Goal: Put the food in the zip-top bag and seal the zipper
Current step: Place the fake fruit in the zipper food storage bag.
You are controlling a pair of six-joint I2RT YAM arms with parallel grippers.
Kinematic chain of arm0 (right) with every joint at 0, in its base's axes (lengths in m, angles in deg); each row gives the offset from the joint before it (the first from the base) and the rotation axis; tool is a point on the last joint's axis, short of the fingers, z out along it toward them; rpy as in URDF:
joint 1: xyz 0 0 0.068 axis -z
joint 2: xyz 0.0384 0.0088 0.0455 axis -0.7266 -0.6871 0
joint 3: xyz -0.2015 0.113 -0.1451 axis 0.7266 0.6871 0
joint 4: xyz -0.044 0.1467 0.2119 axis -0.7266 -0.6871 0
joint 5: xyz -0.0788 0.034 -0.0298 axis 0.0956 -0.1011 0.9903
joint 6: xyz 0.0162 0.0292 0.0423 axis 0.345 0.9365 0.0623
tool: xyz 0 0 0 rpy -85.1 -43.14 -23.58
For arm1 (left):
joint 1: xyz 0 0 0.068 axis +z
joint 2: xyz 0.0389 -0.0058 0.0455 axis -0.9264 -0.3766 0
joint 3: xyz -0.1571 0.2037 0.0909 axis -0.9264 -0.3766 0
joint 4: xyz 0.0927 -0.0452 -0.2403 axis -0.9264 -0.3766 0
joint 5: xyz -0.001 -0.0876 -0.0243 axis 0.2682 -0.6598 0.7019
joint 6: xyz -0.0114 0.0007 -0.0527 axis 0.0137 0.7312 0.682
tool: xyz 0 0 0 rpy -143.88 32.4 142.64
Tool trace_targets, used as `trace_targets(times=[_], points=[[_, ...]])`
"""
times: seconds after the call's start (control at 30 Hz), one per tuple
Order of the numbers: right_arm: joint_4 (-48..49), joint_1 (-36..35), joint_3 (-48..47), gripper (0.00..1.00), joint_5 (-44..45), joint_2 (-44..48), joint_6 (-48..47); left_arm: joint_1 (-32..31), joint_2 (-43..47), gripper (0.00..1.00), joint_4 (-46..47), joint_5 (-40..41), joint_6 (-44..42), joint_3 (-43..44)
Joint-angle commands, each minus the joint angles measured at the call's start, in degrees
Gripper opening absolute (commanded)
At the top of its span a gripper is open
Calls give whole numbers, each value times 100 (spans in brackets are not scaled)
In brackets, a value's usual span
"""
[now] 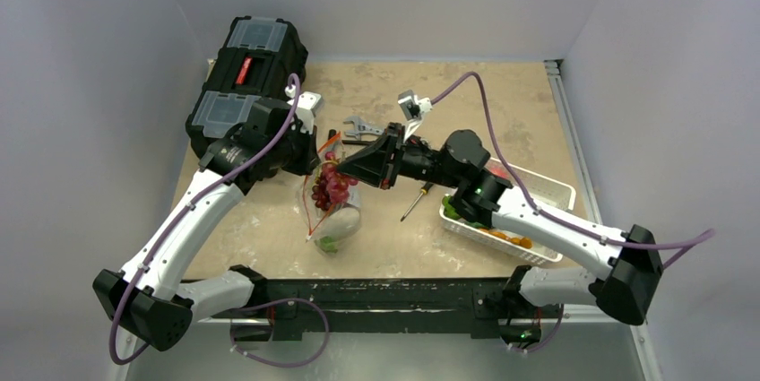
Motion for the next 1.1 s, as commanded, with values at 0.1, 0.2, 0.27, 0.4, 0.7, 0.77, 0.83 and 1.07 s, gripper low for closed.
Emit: trace_targets(times=[0.1, 0.2, 0.27, 0.4, 0.7, 0.77, 0.83, 1.07], points=[[1062, -228, -444, 0, 452, -408, 74, 31, 87, 0, 143, -6, -144, 15], [1055, -271, -420, 0, 685, -539, -6, 35, 91, 0, 143, 7, -152, 18], [957, -297, -402, 0, 814, -616, -87, 34, 96, 0, 147, 12, -153, 13], [816, -359, -249, 0, 1062, -676, -205, 32, 97, 0, 143, -3, -157, 14], [298, -458, -51, 0, 1528, -647, -317, 34, 99, 0, 143, 2, -153, 13], [128, -477, -16, 0, 1649, -622, -310, 34, 101, 0, 147, 3, -153, 13], [-82, -506, -18, 0, 1718, -629, -298, 37, 96, 0, 151, 8, -153, 14], [-592, -609, -76, 0, 1804, -810, -156, 31, 98, 0, 152, -4, -153, 13]])
